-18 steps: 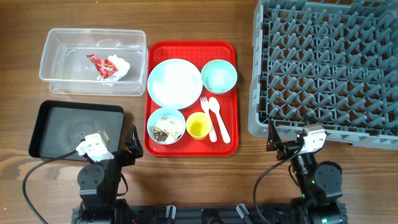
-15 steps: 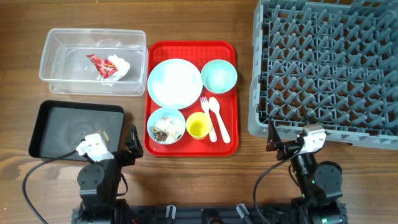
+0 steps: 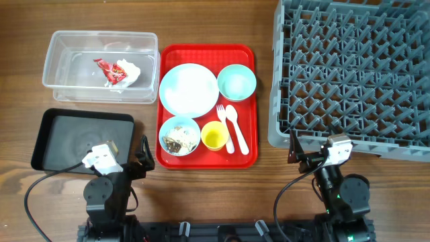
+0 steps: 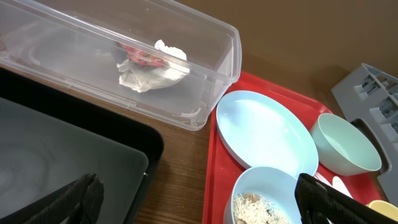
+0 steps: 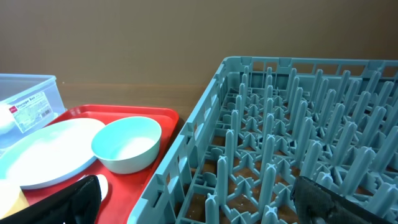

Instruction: Sort waste into correct bins and load items into the dishwasher rack

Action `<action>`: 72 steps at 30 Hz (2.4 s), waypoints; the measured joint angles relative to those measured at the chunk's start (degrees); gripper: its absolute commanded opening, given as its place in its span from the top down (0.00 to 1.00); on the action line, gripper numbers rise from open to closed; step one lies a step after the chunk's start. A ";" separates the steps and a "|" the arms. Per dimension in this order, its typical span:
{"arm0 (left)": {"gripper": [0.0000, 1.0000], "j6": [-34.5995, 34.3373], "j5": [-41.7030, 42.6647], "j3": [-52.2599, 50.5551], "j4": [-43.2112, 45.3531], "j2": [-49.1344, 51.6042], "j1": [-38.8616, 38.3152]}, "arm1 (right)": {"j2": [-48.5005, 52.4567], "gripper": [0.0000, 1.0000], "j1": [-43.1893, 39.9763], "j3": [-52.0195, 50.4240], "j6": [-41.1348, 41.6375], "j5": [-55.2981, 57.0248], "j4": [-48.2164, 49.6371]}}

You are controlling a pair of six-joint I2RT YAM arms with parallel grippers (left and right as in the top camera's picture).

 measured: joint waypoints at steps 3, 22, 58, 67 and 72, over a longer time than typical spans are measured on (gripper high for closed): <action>0.00 0.00 0.00 0.00 0.00 0.00 0.00 | 0.00 0.00 0.00 0.00 0.00 0.00 0.00; 0.00 0.00 0.00 0.00 0.00 0.00 0.00 | 0.00 0.00 0.00 0.00 0.00 0.00 0.00; 0.00 -0.22 0.07 0.00 0.85 0.00 0.00 | 0.00 0.00 0.00 0.00 0.00 0.00 0.00; 0.01 -0.39 7.85 0.00 2.86 1.40 -0.02 | 0.00 0.00 0.00 0.00 0.00 0.00 0.00; 0.01 -0.39 9.53 1.01 6.67 9.94 -0.50 | 0.00 0.00 0.00 0.00 0.00 0.00 0.02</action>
